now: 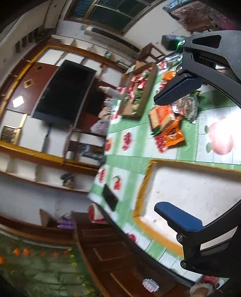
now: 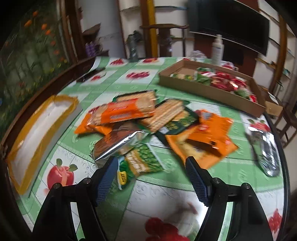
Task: Organize snacks
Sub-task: 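Grasp the silver foil bag with the left tool while the right tool grasps the green pea packet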
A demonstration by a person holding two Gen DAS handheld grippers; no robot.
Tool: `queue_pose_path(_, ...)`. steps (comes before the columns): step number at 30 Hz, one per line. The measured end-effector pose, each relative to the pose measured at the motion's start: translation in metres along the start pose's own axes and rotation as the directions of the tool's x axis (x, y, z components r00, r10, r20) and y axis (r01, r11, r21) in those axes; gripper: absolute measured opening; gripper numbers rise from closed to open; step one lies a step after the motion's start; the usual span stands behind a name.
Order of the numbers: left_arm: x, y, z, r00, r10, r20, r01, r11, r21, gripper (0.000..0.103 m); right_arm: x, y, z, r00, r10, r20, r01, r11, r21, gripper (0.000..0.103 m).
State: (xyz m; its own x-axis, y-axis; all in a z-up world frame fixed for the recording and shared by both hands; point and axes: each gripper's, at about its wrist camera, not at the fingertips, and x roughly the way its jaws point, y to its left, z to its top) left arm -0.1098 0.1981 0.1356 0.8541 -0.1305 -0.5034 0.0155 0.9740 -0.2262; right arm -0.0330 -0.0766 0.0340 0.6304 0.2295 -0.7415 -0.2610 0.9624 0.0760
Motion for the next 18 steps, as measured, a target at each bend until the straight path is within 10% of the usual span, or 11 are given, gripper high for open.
queue_pose_path(7,0.028,-0.031,-0.011,0.995,-0.045,-0.085,0.053,0.994,0.093,0.103,0.033,0.016,0.002,0.998,0.057,-0.034,-0.058,0.998,-0.023,0.07)
queue_pose_path(14,0.077,-0.066,-0.03,0.968,-0.036,-0.248,0.088,0.976,0.2,0.103,0.029,0.013,-0.007,0.991,0.135,-0.015,-0.135,0.99,0.033,0.032)
queue_pose_path(18,0.109,-0.085,-0.044,0.945,0.0,-0.327,0.092,0.96,0.264,0.103,0.018,0.0,-0.013,0.993,0.121,0.01,-0.121,0.987,0.101,0.03)
